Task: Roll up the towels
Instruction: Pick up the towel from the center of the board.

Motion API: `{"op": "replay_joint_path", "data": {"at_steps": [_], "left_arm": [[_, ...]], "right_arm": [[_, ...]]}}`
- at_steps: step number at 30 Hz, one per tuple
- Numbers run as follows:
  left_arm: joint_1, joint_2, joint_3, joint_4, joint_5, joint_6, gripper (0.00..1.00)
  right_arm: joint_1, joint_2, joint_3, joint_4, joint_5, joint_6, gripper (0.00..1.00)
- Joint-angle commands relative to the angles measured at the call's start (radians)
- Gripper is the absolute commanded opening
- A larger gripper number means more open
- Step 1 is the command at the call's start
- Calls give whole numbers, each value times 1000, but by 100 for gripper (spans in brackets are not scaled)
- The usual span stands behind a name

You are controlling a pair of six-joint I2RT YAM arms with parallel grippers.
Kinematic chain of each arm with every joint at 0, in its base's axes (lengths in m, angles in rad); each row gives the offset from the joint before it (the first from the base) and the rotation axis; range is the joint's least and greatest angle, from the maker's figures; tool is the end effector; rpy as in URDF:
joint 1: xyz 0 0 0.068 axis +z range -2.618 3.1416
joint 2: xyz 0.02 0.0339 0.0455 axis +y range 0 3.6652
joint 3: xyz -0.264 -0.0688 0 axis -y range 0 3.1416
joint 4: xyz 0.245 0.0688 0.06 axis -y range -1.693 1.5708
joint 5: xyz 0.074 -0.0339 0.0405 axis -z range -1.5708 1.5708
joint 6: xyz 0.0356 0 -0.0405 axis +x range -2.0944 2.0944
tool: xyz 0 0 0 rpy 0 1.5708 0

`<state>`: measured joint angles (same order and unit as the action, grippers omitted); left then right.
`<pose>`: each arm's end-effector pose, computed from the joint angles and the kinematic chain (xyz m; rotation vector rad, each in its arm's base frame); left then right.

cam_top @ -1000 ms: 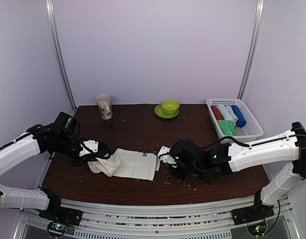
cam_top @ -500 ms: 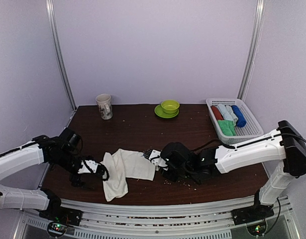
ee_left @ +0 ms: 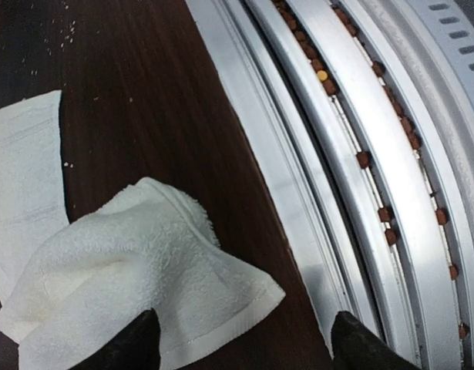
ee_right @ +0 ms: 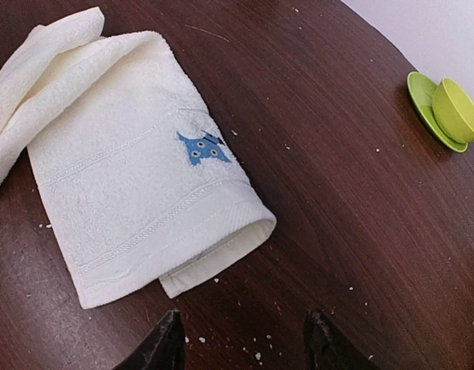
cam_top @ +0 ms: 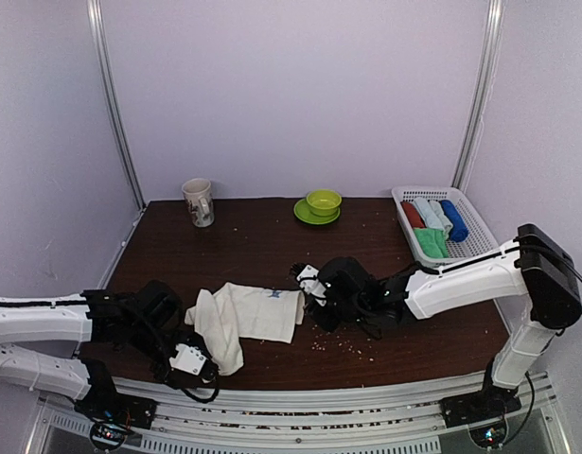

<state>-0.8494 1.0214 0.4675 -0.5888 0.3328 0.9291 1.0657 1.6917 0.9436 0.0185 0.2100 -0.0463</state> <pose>0.1014 -0.1329 0.1629 2.1359 1.6071 -0.4252 0.1775 0.3056 0.1804 -1.1196 2.0067 0.2898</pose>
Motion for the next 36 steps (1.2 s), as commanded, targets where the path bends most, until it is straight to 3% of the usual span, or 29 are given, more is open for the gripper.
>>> {"op": "replay_joint_path", "data": {"at_steps": [1,9,12,24,27,36], "left_arm": [[-37,15,-10,126,-102,-10,70],[-136,18,-78,185,-173,-2,56],[-145,7,-90,183,-181,7,49],[-167,24,-85,184,-177,8,39],[-192,41,-80,178,-175,2,31],[-240,41,-83,177,-193,-15,31]], "right_arm": [[-8,17,35,29,-20,54,53],[-15,-10,15,37,-16,76,53],[-14,-19,6,40,-14,82,53],[-14,-19,1,37,-11,90,53],[-15,-20,0,33,-5,89,53],[-15,-24,-9,27,-4,86,53]]}}
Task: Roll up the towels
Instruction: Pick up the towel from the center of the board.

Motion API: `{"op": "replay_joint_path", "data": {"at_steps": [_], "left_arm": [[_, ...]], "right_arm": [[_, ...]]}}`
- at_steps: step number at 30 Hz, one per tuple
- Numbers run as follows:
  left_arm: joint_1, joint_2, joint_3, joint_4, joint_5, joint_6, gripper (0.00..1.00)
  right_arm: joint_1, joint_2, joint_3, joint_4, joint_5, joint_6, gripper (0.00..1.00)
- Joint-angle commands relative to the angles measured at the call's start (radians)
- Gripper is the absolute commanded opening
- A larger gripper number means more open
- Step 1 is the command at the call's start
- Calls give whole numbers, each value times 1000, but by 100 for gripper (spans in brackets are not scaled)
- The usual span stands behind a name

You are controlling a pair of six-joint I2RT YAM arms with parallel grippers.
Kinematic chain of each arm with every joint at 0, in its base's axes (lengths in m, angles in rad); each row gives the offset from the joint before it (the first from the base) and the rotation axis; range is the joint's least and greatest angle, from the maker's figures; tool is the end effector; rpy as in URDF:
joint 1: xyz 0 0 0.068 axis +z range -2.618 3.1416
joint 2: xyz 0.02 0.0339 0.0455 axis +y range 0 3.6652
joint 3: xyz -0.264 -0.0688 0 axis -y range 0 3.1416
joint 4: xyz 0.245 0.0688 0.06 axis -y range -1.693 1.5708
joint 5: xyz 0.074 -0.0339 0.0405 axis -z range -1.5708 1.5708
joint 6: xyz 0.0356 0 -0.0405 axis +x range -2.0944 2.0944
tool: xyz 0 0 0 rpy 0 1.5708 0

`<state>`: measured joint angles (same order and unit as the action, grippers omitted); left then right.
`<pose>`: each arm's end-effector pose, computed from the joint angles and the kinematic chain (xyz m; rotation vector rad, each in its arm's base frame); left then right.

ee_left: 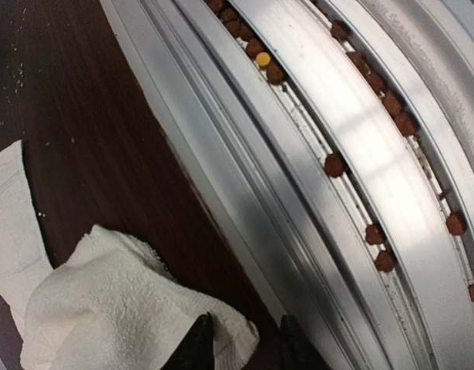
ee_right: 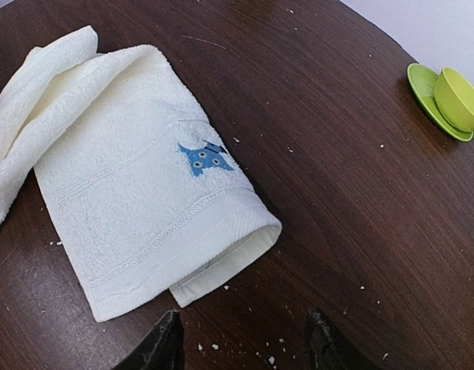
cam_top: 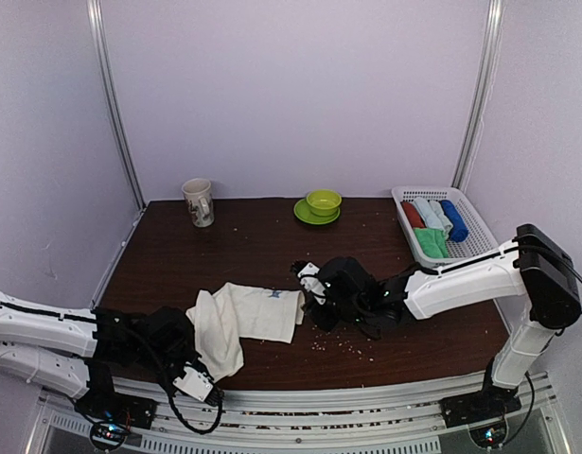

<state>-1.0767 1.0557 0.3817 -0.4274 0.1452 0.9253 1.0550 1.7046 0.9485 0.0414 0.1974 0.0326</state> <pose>0.0752 -0.1506 0.1398 2.2770 1.4036 -0.2423 0.1821 0.3070 0.1793 -1.0303 2.0483 0.3466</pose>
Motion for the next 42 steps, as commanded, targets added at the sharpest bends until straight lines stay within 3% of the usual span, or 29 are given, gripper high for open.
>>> {"op": "replay_joint_path", "data": {"at_steps": [1,5,10,12,18,27,35,42], "left_arm": [[-16,13,4,16,-3,-12,30],[-23,57,20,15,-9,-23,12],[-23,96,38,16,-37,-32,8],[-23,92,37,19,-60,-34,0],[-12,27,39,75,-154,-80,0],[104,-78,130,36,-56,-70,0],[258,-28,266,-11,52,-43,0],[326,-39,344,-44,94,-69,0]], "right_arm": [[-3,-37,-15,4,8,7,53],[-4,-43,-11,-2,6,7,53],[-3,-58,-11,-18,2,1,52],[-3,-63,-11,-21,-9,-9,52],[18,-57,-13,-28,-72,-137,54],[69,-43,-13,-9,-73,-451,60],[97,1,-13,-31,80,-704,64],[100,48,-66,101,160,-912,67]]}}
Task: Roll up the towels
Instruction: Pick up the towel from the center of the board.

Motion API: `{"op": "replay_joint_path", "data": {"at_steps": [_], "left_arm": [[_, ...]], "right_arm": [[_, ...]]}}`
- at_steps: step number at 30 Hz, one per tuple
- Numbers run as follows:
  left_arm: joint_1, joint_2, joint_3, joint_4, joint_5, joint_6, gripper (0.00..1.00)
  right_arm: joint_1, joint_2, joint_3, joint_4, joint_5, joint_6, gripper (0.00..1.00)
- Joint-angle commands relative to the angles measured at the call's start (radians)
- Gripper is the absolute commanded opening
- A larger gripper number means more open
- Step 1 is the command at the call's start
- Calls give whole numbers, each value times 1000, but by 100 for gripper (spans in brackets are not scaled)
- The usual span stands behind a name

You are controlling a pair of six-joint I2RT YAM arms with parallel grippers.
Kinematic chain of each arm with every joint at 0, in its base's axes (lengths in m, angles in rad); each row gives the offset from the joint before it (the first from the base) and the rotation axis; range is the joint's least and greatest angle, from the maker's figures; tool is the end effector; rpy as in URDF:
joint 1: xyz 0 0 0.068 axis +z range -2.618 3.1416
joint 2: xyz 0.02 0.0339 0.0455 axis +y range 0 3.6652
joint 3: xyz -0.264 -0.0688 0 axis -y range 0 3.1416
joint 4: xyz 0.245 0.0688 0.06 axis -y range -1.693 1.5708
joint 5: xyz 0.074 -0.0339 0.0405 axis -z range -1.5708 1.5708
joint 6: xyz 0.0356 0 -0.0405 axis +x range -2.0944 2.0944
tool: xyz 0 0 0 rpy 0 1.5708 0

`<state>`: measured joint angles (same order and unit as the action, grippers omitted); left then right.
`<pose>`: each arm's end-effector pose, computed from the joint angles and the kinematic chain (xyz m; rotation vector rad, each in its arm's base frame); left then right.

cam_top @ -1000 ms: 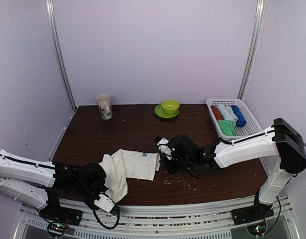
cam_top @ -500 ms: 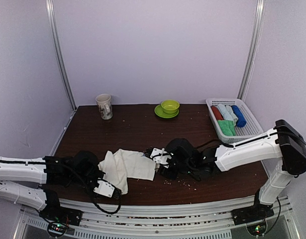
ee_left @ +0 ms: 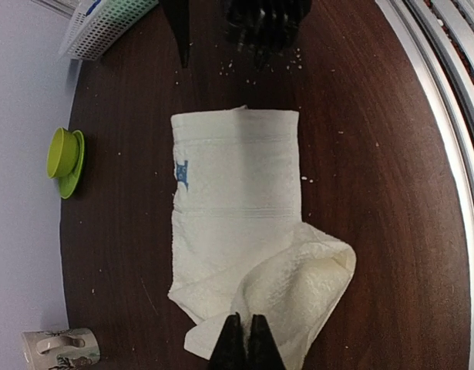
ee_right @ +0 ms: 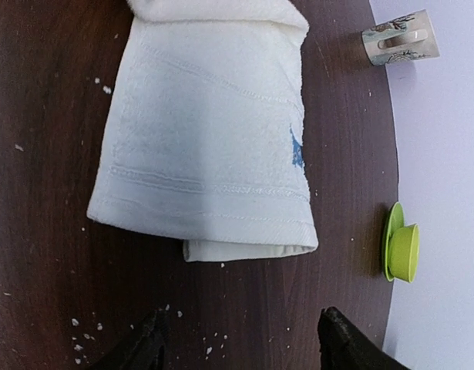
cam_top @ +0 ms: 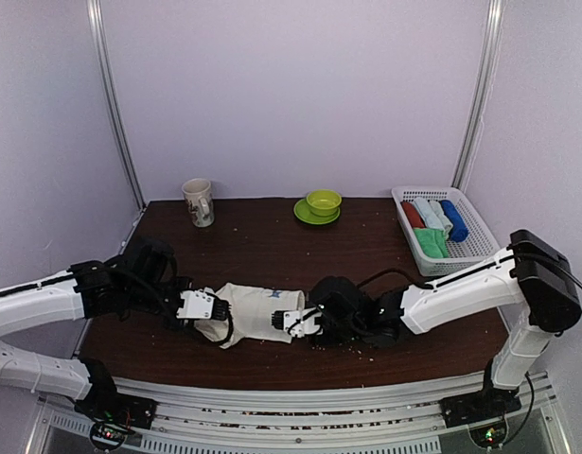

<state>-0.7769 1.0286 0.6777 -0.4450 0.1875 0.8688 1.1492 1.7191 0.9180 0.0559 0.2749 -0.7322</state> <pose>0.1456 -0.1525 0.2339 1.7872 1.5349 -0.1770 0.1529 0.3174 0.1670 -1.7606 1.4549 -0.1018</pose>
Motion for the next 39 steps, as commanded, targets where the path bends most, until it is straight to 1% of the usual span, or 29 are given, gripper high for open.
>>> {"op": "replay_joint_path", "data": {"at_steps": [1,8,12,19,24,31,35,39], "left_arm": [[36,-16,55,-29,52,-16,0],[96,-46,95,-35,10,-37,0],[126,-64,104,-17,7,-64,0],[182,-78,106,13,21,-87,0],[203,-75,116,15,33,-90,0],[221,-77,117,15,44,-92,0],[230,-76,114,18,53,-94,0],[241,-70,113,24,58,-96,0]], "right_arm": [[7,43,-43,108,94,-167,67],[27,121,-42,181,118,-272,67],[41,154,-43,238,116,-318,67],[55,224,-27,271,91,-379,67],[62,274,-12,314,98,-425,66],[65,302,-10,345,56,-489,65],[76,293,-57,443,24,-528,65],[79,319,-93,549,16,-565,64]]}}
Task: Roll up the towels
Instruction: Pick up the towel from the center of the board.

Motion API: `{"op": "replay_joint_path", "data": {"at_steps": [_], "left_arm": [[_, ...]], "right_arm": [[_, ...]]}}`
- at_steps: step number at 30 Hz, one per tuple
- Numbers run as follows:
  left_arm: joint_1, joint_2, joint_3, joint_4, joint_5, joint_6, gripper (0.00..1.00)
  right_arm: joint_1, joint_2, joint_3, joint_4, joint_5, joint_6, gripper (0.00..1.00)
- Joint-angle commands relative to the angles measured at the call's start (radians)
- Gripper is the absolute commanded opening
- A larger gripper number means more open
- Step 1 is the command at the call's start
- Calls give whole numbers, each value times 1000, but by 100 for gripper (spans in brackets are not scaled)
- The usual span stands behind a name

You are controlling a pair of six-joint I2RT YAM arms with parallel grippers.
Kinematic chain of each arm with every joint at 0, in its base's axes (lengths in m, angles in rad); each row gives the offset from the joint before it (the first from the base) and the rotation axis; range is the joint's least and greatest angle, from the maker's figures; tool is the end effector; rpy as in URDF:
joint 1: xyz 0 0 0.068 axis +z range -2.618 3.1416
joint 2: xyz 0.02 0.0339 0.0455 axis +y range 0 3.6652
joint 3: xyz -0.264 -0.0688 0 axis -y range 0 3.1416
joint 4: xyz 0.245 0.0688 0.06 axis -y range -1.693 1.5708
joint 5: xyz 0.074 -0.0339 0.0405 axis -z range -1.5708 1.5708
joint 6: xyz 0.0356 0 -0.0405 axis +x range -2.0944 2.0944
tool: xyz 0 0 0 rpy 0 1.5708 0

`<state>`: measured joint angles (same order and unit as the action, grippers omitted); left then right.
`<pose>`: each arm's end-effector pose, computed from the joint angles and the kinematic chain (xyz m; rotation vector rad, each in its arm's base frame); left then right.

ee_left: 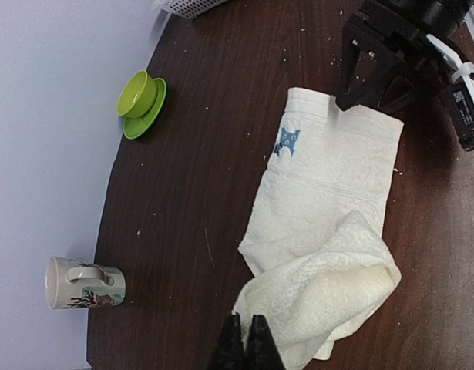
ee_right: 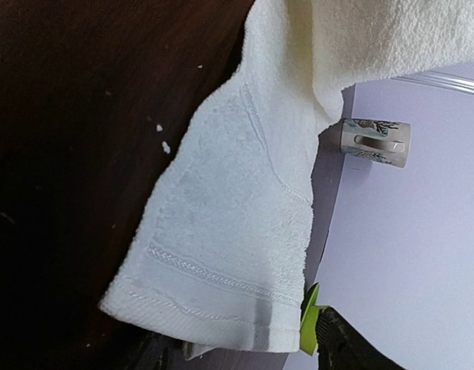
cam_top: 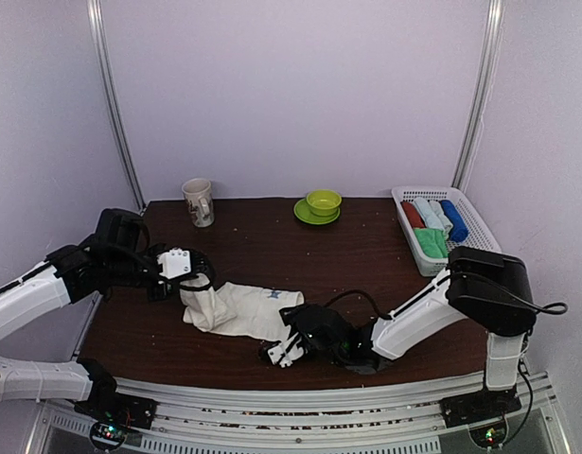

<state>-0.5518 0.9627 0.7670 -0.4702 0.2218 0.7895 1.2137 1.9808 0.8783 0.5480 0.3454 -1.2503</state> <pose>0.1719 -0.1150 0.2742 1.4718 1.6622 -0.1174 0.1444 0.3525 0.1075 -1.9156 0.8916 -0.3882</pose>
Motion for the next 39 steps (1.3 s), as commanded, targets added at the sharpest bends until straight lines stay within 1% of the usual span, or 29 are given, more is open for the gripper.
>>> {"op": "replay_joint_path", "data": {"at_steps": [1,4,6,12,14,16,18,20,22,23,27,28,33,39], "left_arm": [[19,-2,23,50,30,-18,0],[29,0,22,51,40,-23,0],[34,-1,20,51,43,-24,0],[38,6,30,43,47,-26,0],[39,5,32,42,49,-26,0],[39,6,32,43,50,-26,0],[40,12,34,41,50,-26,0],[40,16,36,38,53,-26,0],[40,12,40,33,56,-26,0],[40,12,40,33,56,-26,0],[40,11,41,31,57,-24,0],[40,10,43,30,56,-23,0],[40,17,65,36,23,-31,0],[41,52,133,32,-85,-34,0]], "right_arm": [[14,69,-63,92,-60,-52,64],[19,74,-77,157,-81,-50,62],[29,65,-83,166,-104,-38,59],[52,75,-39,69,-131,-13,55],[56,77,-28,41,-139,5,52],[58,94,-11,25,-121,15,47],[59,116,-3,48,-74,33,45],[58,140,-4,112,-10,47,38],[57,149,-2,126,13,54,28],[56,149,-3,129,19,63,26],[54,144,9,121,69,115,6],[53,142,14,123,86,127,0],[48,74,27,88,103,201,0],[-18,-126,85,-92,27,416,0]]}}
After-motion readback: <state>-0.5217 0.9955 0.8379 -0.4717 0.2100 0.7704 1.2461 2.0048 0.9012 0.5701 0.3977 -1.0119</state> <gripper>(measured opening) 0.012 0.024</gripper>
